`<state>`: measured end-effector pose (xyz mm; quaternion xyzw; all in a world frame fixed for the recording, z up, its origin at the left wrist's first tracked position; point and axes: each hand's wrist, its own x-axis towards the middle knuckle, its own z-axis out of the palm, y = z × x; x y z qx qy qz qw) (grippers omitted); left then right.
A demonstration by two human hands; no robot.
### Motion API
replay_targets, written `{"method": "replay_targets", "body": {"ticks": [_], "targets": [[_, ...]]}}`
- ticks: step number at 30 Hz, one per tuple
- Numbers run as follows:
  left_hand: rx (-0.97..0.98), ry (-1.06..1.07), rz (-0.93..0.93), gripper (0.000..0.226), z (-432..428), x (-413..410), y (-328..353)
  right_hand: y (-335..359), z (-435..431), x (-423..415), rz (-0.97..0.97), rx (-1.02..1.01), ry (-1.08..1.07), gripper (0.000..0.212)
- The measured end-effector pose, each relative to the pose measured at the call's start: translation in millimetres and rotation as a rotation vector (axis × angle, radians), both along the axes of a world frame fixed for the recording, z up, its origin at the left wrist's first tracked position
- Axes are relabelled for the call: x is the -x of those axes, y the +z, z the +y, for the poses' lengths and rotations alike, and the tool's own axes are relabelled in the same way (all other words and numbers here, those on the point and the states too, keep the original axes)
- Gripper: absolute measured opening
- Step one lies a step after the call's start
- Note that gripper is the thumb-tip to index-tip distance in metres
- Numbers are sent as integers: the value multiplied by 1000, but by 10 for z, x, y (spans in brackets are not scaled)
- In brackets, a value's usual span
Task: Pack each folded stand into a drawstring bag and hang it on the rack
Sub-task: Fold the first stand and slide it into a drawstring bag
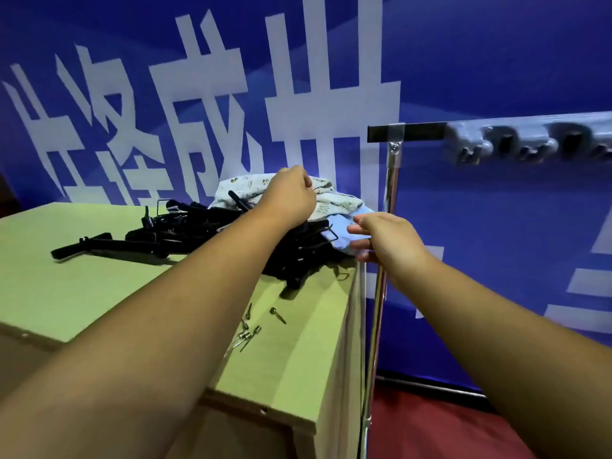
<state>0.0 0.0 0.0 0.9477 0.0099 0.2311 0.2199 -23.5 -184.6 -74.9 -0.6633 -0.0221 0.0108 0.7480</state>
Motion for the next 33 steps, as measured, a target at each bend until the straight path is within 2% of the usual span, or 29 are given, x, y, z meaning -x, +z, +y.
{"method": "replay_targets", "body": {"ticks": [5, 9, 12, 16, 20, 25, 30, 31, 33], "targets": [[-254, 26, 262, 44, 1, -459, 80, -42, 14, -312, -31, 24, 2, 20], [-424, 32, 435, 42, -9, -687, 13, -97, 38, -446, -8, -6, 13, 19], [-471, 59, 515, 45, 9, -733, -33, -167, 47, -492, 3, 4, 20, 17], [-258, 107, 400, 42, 38, -695, -34, -196, -2, -474, -3, 58, 17, 16], [-14, 151, 111, 36, 74, -573, 45, -75, -59, -300, -36, 157, -23, 19], [370, 95, -229, 28, 98, -221, 348, 317, -160, 42, -102, 184, -46, 19], [616, -50, -323, 19, -47, 506, 861, 826, -173, 545, -143, 149, -49, 18], [652, -78, -312, 17, -85, 653, 953, 922, -159, 673, -141, 156, -40, 23], [681, -129, -281, 17, -181, 953, 1125, 1083, -128, 894, -117, 181, -16, 46]]}}
